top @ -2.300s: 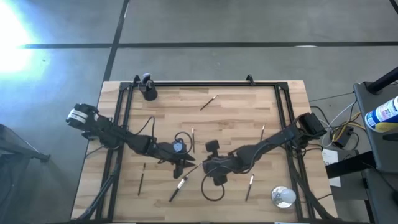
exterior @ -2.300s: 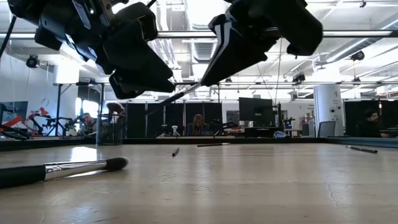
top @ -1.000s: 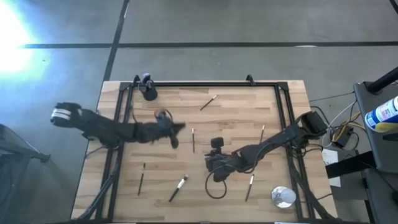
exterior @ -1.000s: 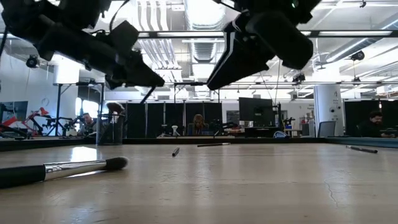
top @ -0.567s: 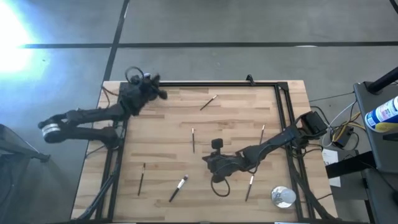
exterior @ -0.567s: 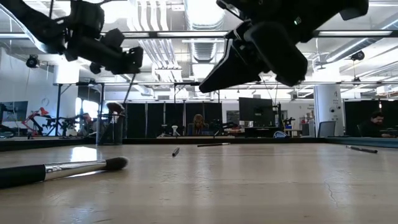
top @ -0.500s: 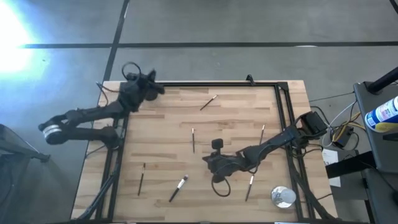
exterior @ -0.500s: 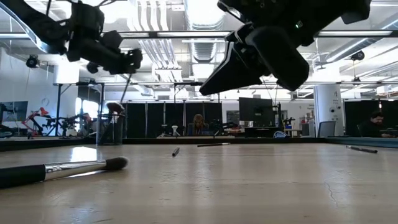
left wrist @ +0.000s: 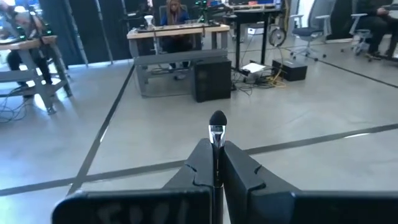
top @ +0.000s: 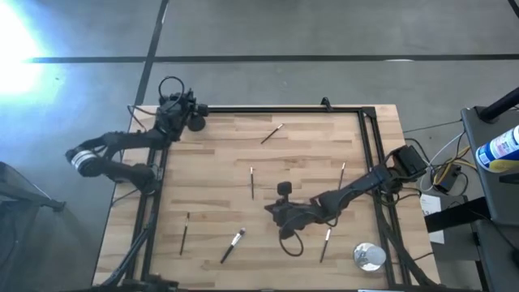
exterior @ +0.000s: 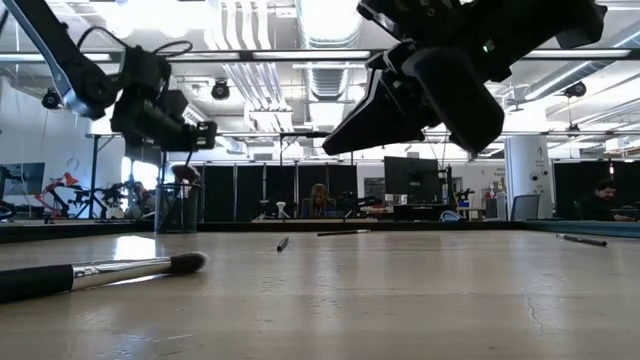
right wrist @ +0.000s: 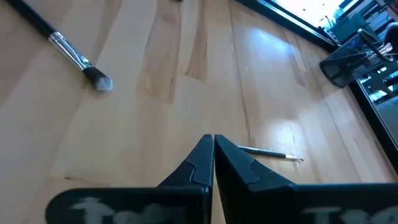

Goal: Put items in baskets/containers
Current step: Put the eyeshadow brush into the holder, then put the lash brush into the holder

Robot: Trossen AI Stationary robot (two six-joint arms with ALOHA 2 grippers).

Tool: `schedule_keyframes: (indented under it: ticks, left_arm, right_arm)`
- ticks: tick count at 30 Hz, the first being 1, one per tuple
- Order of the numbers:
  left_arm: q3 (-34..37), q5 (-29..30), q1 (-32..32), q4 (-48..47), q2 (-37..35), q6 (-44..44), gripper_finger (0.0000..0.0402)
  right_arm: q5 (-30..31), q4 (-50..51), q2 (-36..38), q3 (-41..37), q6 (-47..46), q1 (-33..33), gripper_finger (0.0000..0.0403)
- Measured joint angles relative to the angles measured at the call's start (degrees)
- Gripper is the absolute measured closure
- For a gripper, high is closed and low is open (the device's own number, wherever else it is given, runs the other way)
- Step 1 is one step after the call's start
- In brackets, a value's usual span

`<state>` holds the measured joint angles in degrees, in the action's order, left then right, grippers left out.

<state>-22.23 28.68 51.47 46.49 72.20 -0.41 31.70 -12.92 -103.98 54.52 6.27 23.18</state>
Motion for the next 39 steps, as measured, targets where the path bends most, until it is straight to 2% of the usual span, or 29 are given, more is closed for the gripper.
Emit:
schedule_keyframes:
  ticks: [4,8,13,17,25,31,35,39]
  left_arm:
    - [1.28,1.07,0.75,5.04,3.87,-0.20,0.0393]
    - [1.66,1.28,1.34,5.46,7.08,-1.72,0.0388]
    - [1.72,1.27,1.34,5.27,9.28,-2.82,0.0352]
    - [1.72,1.26,1.32,2.81,7.77,-3.09,0.0329]
    - [1.42,-0.22,1.30,-7.20,-2.09,-3.04,0.0310]
    - [2.28,-12.51,-0.33,-17.38,-13.41,-4.36,0.0324]
    - [4.18,-15.74,-6.18,-22.73,-21.03,-4.66,0.0359]
    - [7.14,-16.08,-15.83,-25.62,-26.31,-6.65,0.0396]
  right_arm:
    - [0.00,0.05,0.00,-0.06,0.16,0.43,0.0394]
    - [0.00,0.08,0.00,0.09,0.46,0.57,0.0394]
    - [0.00,-0.42,0.00,0.13,1.30,0.57,0.0394]
    - [-0.02,-0.95,0.00,0.13,1.32,0.57,0.0394]
    - [-0.02,-1.19,0.00,0.13,-0.23,0.57,0.0394]
    - [1.41,-1.19,0.00,0.02,-2.89,0.74,0.0394]
    - [4.88,-1.51,0.00,-1.03,-5.58,1.45,0.0394]
    - [5.86,-6.85,0.00,-4.25,-6.57,2.20,0.0394]
